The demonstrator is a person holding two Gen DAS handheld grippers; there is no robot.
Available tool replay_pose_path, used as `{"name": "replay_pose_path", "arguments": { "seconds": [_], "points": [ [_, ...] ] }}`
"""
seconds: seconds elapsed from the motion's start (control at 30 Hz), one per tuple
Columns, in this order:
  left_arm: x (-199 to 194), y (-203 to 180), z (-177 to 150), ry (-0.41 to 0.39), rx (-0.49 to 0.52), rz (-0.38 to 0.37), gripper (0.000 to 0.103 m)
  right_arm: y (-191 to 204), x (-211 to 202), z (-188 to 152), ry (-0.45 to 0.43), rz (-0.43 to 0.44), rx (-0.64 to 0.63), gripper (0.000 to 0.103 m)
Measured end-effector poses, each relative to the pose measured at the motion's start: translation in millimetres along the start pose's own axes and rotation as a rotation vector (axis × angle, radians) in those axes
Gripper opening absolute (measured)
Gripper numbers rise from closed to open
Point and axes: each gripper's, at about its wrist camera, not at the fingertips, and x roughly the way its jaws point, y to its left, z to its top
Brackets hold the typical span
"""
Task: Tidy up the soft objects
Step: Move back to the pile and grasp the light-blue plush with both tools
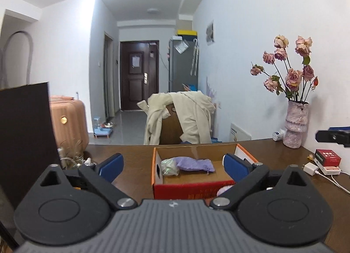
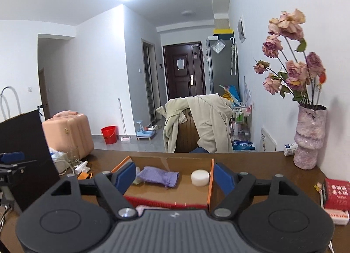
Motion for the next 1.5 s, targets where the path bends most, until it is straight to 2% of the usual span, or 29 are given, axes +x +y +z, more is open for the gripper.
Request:
{"name": "replay_pose_path", "arguments": {
  "seconds": [0.17,0.37,0.5,0.7,0.9,1.23,1.3,1.33,1.37,1.5],
  "points": [
    [-40,2,-41,-0.047,-0.033,0.032,0.103,19,-38,-43,-0.039,-0.004,-0.072,0.082],
    [-82,1,-87,-0.047,-0.021,0.025,0.103,46,-82,-94,-0.069,0.001,-0.107,0.088],
    [-97,-3,-102,-0.059,0.036,-0.007,0.103,61,-102,-132,-0.032,-0.013,-0.108,0.091],
    [-95,-4,-106,-0.043,0.023,-0.031,0.103,62,-112,-159,0.044,-0.006,-0.049,0.092],
    [-80,-14,-117,0.014,0.026,-0.071,0.103,62,-101,-161,0.049,-0.015,-0.048,0.092],
    [-25,-37,-134,0.15,0.022,-0.169,0.103,40,-77,-176,0.118,-0.039,0.01,0.09],
    [-9,-38,-136,0.188,0.006,-0.182,0.102,36,-70,-177,0.129,-0.029,0.022,0.086],
    [-2,-37,-138,0.207,-0.002,-0.19,0.101,36,-66,-178,0.138,-0.017,0.029,0.082],
    [6,-37,-139,0.23,-0.015,-0.2,0.095,36,-60,-179,0.152,0.003,0.036,0.08],
    [32,-33,-148,0.303,-0.063,-0.243,0.08,47,-30,-186,0.217,0.087,0.033,0.074]
  ]
}}
